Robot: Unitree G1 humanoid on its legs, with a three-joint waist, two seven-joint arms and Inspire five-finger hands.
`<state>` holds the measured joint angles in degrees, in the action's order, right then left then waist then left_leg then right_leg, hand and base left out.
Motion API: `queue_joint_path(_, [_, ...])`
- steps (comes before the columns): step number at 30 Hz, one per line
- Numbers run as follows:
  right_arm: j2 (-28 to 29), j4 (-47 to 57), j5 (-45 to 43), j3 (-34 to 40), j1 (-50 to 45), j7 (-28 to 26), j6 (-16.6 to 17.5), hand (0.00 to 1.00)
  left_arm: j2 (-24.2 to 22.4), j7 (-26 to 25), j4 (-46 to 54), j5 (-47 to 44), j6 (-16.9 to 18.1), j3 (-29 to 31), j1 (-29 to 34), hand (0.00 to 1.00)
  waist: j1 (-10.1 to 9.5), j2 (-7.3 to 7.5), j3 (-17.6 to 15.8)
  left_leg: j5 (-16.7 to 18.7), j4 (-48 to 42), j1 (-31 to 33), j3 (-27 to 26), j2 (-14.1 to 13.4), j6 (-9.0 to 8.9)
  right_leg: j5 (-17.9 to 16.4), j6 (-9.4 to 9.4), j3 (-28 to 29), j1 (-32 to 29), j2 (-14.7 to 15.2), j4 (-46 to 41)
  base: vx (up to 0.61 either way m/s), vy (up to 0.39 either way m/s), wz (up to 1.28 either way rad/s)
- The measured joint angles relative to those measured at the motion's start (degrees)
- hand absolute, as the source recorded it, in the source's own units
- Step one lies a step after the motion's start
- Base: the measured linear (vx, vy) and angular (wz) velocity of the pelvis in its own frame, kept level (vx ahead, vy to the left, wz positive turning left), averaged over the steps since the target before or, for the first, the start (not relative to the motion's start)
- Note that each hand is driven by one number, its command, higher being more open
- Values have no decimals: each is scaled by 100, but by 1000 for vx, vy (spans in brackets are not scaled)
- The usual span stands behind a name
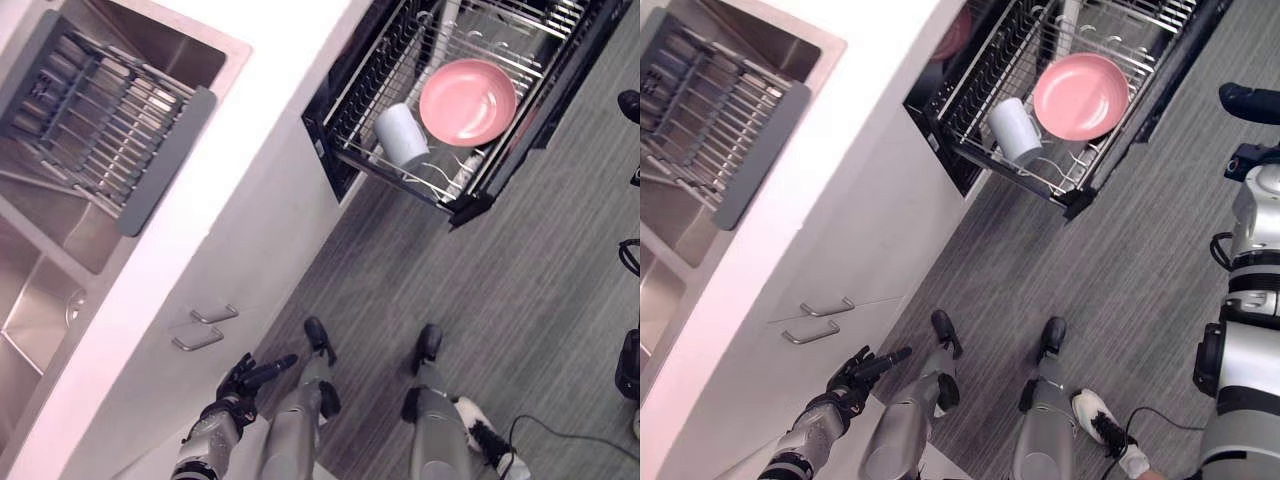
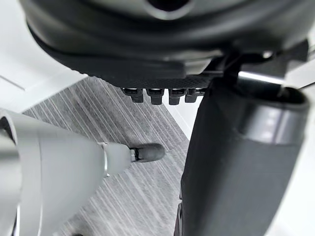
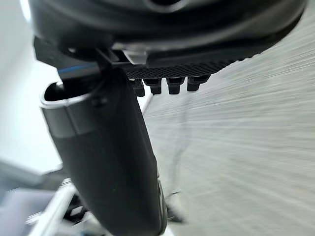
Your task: Walk over to the sink, pick up the cup, carry it to the dishwasher, place the cup inside the dishwasher, then close the dishwasher door
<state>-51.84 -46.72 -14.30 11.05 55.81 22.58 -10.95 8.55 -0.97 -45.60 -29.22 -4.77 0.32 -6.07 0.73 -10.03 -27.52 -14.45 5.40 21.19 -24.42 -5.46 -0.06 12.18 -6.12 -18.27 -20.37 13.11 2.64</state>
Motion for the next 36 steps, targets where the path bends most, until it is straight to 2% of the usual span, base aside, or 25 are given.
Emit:
queue_joint_path(2, [-4, -67, -25, -7, 2, -63, -185, 0, -18, 5, -43, -3, 6, -195, -2, 100, 8, -113, 11, -2, -6, 92, 0, 49, 1, 54, -13, 62, -125, 20, 30, 43, 25, -12])
queue_joint_path(4, [-23, -110, -29, -22, 97, -170, -254, 0, -113, 16, -54, -14, 26, -363, -3, 100, -15, -367, 31, -2, -12, 220, 30, 72, 1, 103, -29, 134, -299, 61, 31, 43, 25, -12])
queue_joint_path(6, [-22, -150, -128, -65, 101, -277, -255, 0, -146, 26, -136, -21, 86, -428, -14, 100, -145, -459, 96, -1, -8, 281, 71, 92, -1, 147, -30, 263, -449, 85, 35, 39, 23, -20])
queue_joint_path(8, [-24, -217, -144, -106, 100, -438, -255, 0, -214, 27, -259, -125, 144, -519, -9, 100, -173, -579, 183, 0, -9, 304, 306, 158, -12, 164, -52, 271, -472, 144, 34, 48, 40, -4])
queue_joint_path(14, [-116, -206, 431, -472, 219, -776, -215, 0, -292, 171, -239, -251, 182, -959, -12, 100, -275, -745, 305, 19, -8, 352, 512, 351, -37, 202, -133, 203, -467, 349, 15, 16, 65, 14])
queue_joint_path(19, [-152, -231, 1200, -939, 548, -1063, -183, 0, -313, 360, -205, -285, 112, -983, 8, 100, -350, -892, 417, 23, -17, 363, 902, 567, -42, 111, -259, -102, -321, 592, -161, 7, 84, 37])
queue_joint_path(23, [-510, -397, 1604, -1139, 699, -1160, -184, 0, -317, 532, -121, -280, -67, -976, 167, 100, -363, -937, 451, 22, -31, 285, 1204, 809, -40, -127, -418, -335, -218, 911, -594, 50, 92, 46])
queue_joint_path(26, [-659, -687, 1640, -1269, 807, -1194, -186, 0, -422, 648, -24, -276, -108, -974, 482, 100, -357, -1047, 537, 28, -30, 149, 1532, 1023, -39, -402, -548, -582, -41, 1201, -991, 83, 62, 58])
queue_joint_path(29, [-686, -902, 1647, -1320, 854, -1198, -186, 0, -485, 761, 97, -275, -118, -967, 913, 100, -339, -1160, 627, 30, -31, -19, 1852, 1262, -35, -742, -677, -875, 170, 1549, -1486, 63, 30, 69])
queue_joint_path(31, [-778, -1012, 1667, -1379, 897, -1218, -185, 0, -516, 818, 285, -215, -147, -876, 1338, 100, -278, -1238, 691, 28, -32, -217, 2173, 1507, -32, -1041, -800, -1198, 472, 1895, -1902, 74, 11, 83])
queue_joint_path(34, [-779, -1140, 1672, -1392, 914, -1259, -184, 0, -533, 921, 478, -51, -142, -635, 1805, 100, -260, -1273, 719, 18, -34, -497, 2526, 1771, -14, -1371, -847, -1609, 923, 2256, -2300, 61, -50, 76])
queue_joint_path(36, [-779, -1143, 1669, -1372, 969, -1451, -139, 0, -541, 1044, 531, 51, -138, -510, 2045, 100, -263, -1301, 742, 16, -35, -601, 2635, 1867, -13, -1483, -856, -1809, 1137, 2379, -2405, 44, -112, 51])
